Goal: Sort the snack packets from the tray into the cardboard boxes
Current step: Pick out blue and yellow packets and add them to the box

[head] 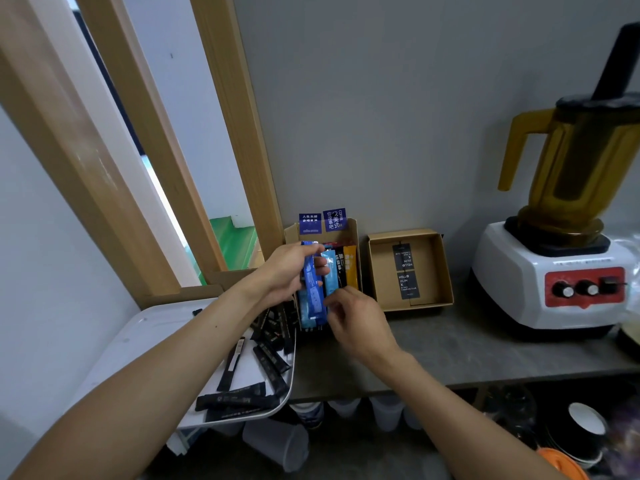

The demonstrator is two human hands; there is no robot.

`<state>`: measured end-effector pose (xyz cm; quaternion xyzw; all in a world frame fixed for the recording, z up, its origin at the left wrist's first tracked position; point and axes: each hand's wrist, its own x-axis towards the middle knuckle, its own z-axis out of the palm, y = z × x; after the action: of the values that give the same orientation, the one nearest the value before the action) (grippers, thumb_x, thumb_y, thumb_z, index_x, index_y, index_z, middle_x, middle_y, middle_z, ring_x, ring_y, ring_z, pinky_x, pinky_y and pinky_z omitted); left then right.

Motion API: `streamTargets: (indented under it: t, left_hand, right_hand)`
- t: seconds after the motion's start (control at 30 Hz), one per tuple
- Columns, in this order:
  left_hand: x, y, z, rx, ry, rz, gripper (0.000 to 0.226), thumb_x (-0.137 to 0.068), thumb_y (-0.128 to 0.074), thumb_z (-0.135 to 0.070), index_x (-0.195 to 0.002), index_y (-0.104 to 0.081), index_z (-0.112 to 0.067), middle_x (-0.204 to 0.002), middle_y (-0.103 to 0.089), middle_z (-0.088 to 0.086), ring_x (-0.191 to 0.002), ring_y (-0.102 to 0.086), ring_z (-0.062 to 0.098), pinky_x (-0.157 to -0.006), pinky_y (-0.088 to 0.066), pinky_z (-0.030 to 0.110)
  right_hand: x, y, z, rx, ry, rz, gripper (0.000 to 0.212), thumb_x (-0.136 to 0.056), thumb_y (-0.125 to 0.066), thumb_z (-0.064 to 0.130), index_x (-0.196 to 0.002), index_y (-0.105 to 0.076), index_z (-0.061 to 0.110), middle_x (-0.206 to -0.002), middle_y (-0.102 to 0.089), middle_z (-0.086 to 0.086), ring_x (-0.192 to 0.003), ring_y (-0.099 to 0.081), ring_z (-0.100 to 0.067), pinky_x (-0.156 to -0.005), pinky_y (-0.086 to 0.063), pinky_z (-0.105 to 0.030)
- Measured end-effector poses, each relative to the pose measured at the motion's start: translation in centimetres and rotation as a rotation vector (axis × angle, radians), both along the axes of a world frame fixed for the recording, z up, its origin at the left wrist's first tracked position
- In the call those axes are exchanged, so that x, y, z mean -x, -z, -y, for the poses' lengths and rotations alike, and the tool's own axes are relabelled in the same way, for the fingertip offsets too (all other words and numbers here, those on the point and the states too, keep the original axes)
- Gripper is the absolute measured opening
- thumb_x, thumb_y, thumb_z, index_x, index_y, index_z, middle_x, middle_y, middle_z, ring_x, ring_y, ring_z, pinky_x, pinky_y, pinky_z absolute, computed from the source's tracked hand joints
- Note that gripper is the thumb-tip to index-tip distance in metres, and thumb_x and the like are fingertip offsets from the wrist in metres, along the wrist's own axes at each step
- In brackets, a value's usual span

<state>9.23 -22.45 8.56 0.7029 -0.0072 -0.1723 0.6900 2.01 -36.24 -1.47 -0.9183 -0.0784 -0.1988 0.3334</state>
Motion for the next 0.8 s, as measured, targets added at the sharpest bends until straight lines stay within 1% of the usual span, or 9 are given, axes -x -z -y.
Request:
streamTargets:
  t: [0.07, 0.13, 0.2, 0.27, 0.37, 0.43, 0.57, 0.67, 0.8]
  left_hand:
    - [0.3, -0.1, -0.5, 0.072, 0.024, -0.009, 0.022, -0.108, -0.048, -0.02, -0.115, -0.064, -0.007, -0.095, -0.068, 0.011, -0.096, -0.07, 0.027, -0.099, -0.054, 0.05]
    - [0.6, -0.3, -1.0, 0.151, 0.08, -0.005, 0.024, -0.108, -0.049, -0.018, -0.121, -0.064, -0.004, -0.104, -0.071, 0.017, -0.105, -0.072, 0.032, -0.102, -0.053, 0.055]
    - [1.1, -0.9, -1.6, 0.157, 0.14, 0.04, 0.027, -0.106, -0.052, -0.016, -0.125, -0.064, -0.002, -0.111, -0.073, 0.019, -0.11, -0.072, 0.033, -0.1, -0.055, 0.051]
    - [1.4, -1.8, -2.3, 0.014, 0.149, 0.161, 0.026, -0.102, -0.06, -0.017, -0.121, -0.069, -0.001, -0.112, -0.076, 0.016, -0.108, -0.074, 0.027, -0.093, -0.059, 0.041]
    - [1.6, -2.3, -3.3, -0.214, 0.082, 0.306, 0.024, -0.093, -0.074, -0.021, -0.109, -0.077, -0.004, -0.093, -0.079, 0.005, -0.076, -0.073, 0.005, -0.067, -0.059, 0.022]
    - [1.8, -1.8, -3.6, -0.269, 0.051, 0.322, 0.022, -0.091, -0.076, -0.024, -0.104, -0.078, -0.006, -0.083, -0.078, -0.001, -0.065, -0.067, -0.002, -0.057, -0.054, 0.018]
    - [2.1, -1.3, -3.5, -0.32, -0.02, 0.387, 0.012, -0.093, -0.073, -0.031, -0.095, -0.076, -0.02, -0.078, -0.076, -0.01, -0.066, -0.066, -0.003, -0.053, -0.047, 0.011]
    - [1.9, -1.7, -3.6, -0.345, -0.018, 0.357, 0.028, -0.094, -0.067, -0.046, -0.103, -0.071, -0.02, -0.094, -0.075, -0.002, -0.068, -0.064, 0.006, -0.051, -0.049, 0.017]
    - [1.5, -1.8, -3.5, -0.273, 0.013, 0.382, 0.008, -0.092, -0.074, -0.014, -0.1, -0.074, -0.013, -0.099, -0.077, 0.007, -0.091, -0.075, 0.016, -0.064, -0.061, 0.023]
  right_hand:
    - [0.3, -0.4, -0.3, -0.36, 0.04, -0.11, 0.021, -0.097, -0.067, 0.033, -0.113, -0.069, 0.02, -0.102, -0.071, 0.009, -0.086, -0.068, -0.006, -0.076, -0.06, -0.028]
    - [0.6, -1.0, -0.7, -0.694, -0.038, -0.243, 0.028, -0.093, -0.073, 0.04, -0.112, -0.07, 0.02, -0.099, -0.076, 0.003, -0.09, -0.073, -0.008, -0.075, -0.061, -0.028]
    - [1.1, -1.4, -0.9, -0.91, -0.146, -0.312, 0.027, -0.091, -0.076, 0.035, -0.109, -0.072, 0.015, -0.099, -0.079, -0.004, -0.091, -0.076, -0.014, -0.069, -0.06, -0.026]
    - [1.6, -1.5, -1.0, -0.962, -0.177, -0.305, 0.024, -0.091, -0.076, 0.029, -0.107, -0.074, 0.011, -0.096, -0.08, -0.005, -0.089, -0.077, -0.017, -0.066, -0.058, -0.026]
    - [2.3, -0.5, -1.0, -1.006, -0.151, -0.293, 0.025, -0.089, -0.076, 0.026, -0.107, -0.072, 0.009, -0.095, -0.081, -0.006, -0.089, -0.077, -0.019, -0.065, -0.056, -0.026]
    - [2.5, 0.2, -1.1, -1.074, -0.164, -0.319, 0.025, -0.088, -0.075, 0.025, -0.106, -0.07, 0.008, -0.096, -0.081, -0.008, -0.088, -0.077, -0.021, -0.064, -0.054, -0.027]
    - [2.7, 0.3, -1.4, -1.199, -0.14, -0.295, 0.017, -0.091, -0.074, 0.015, -0.106, -0.071, 0.006, -0.097, -0.079, -0.012, -0.083, -0.074, -0.021, -0.064, -0.055, -0.028]
    - [3.1, 0.2, -1.5, -1.11, 0.013, -0.11, 0.017, -0.085, -0.082, 0.012, -0.1, -0.075, 0.013, -0.094, -0.079, -0.002, -0.085, -0.074, -0.013, -0.069, -0.058, -0.024]
    - [3.1, 0.8, -1.8, -1.056, 0.052, -0.058, 0.031, -0.076, -0.089, 0.009, -0.101, -0.071, 0.013, -0.097, -0.077, -0.001, -0.09, -0.075, -0.01, -0.074, -0.061, -0.025]
